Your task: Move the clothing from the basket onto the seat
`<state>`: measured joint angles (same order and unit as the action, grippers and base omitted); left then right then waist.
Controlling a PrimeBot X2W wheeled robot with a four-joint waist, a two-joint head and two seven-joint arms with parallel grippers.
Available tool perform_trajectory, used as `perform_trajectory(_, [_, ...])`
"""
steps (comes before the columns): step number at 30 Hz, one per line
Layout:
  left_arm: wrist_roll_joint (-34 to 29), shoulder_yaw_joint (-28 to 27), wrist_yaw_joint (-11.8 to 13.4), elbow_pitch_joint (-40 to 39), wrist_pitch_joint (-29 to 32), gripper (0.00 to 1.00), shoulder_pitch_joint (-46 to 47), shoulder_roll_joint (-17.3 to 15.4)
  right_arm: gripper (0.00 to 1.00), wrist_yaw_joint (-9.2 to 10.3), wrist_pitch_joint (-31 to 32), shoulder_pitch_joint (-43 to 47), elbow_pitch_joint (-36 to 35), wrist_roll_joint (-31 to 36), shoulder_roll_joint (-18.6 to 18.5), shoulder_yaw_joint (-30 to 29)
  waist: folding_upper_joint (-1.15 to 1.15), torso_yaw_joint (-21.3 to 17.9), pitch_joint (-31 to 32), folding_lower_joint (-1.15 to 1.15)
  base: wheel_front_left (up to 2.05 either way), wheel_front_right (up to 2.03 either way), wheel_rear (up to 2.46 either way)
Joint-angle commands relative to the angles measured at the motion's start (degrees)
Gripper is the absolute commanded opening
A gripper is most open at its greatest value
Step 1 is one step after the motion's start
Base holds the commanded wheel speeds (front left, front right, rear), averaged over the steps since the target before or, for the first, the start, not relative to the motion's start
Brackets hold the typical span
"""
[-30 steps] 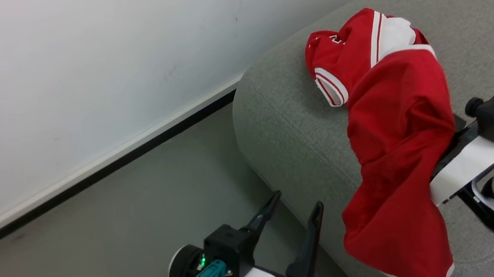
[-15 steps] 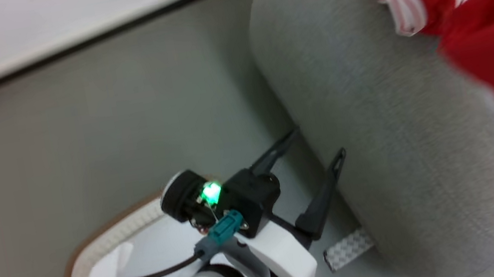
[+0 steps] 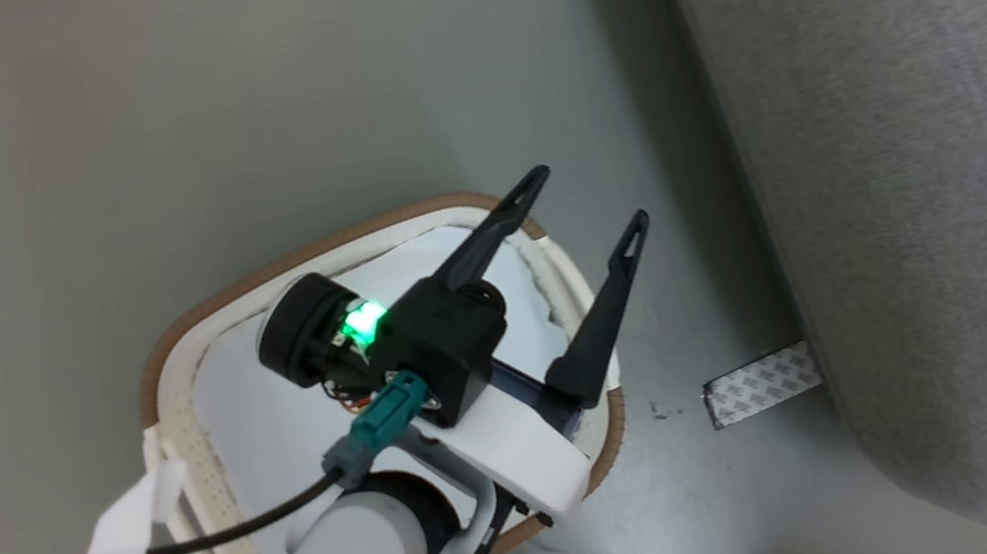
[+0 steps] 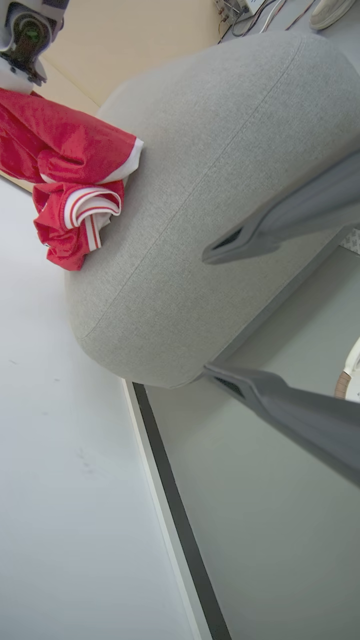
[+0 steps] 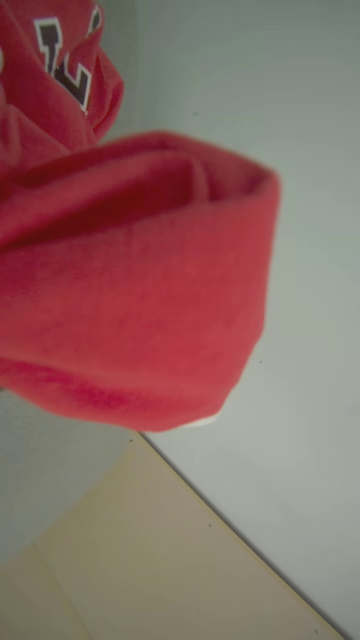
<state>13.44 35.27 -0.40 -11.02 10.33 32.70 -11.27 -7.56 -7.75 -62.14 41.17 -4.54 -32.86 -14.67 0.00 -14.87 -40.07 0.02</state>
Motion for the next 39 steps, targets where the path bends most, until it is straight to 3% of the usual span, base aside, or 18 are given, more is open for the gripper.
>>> perform_trajectory(1, [-0.04,-0.54,0.35,0.28,-0.75,1.0,-0.03,-0.26,0.0,0.15,-0.53,0.97,3.52,2.38,1.45,-1.62,0.0,1.81,-1.46,-0.02,0.0,0.0,0.0])
perform_trajectory(3, [0.42,-0.75,0.66,0.68,-1.44,1.0,-0.77,-0.35,0.0,0.15,-1.27,2.02,7.52,4.62,3.29,-3.55,0.0,2.25,-1.06,-0.02,0.0,0.0,0.0])
perform_trajectory(4, [0.64,-0.84,0.73,0.85,-1.68,1.0,-1.09,-0.47,0.09,0.15,-1.74,2.46,9.15,5.22,4.16,-4.33,0.0,2.39,-0.73,-0.02,0.0,0.0,0.0])
perform_trajectory(6, [0.7,-1.01,0.89,1.16,-2.03,1.0,-1.52,-0.88,0.84,0.15,-2.64,3.07,11.98,6.71,5.49,-5.34,0.0,2.46,-0.25,-0.02,0.0,0.0,0.0])
perform_trajectory(7, [0.77,-1.23,1.0,1.29,-2.09,1.0,-1.77,-1.14,1.0,0.15,-3.15,3.29,12.98,7.2,6.22,-5.69,0.0,2.38,-0.01,-0.02,0.0,0.0,0.0])
perform_trajectory(12, [1.46,-2.5,1.88,1.55,-2.41,1.0,-2.96,-2.28,1.0,0.14,-5.65,5.07,15.39,8.73,9.38,-5.91,0.0,1.09,2.19,-0.02,0.0,0.0,0.0])
perform_trajectory(20, [3.51,-4.1,3.36,3.03,-4.47,1.0,-6.04,-2.5,1.0,0.15,-7.29,12.76,11.32,9.69,12.92,-3.65,0.0,-0.95,9.82,-0.02,0.0,0.0,0.0])
perform_trajectory(29, [6.2,-7.47,6.57,6.99,-10.2,1.0,-13.18,-2.74,1.0,0.15,-7.3,27.09,-2.87,6.57,16.72,0.91,0.0,-0.18,20.69,-0.02,0.0,0.0,0.0])
perform_trajectory(39, [8.85,-12.33,10.32,15.98,-20.7,1.0,-22.09,-2.4,1.0,0.14,-7.31,43.44,-16.98,2.12,21.68,7.06,0.0,4.55,32.36,-0.02,0.0,0.0,0.0])
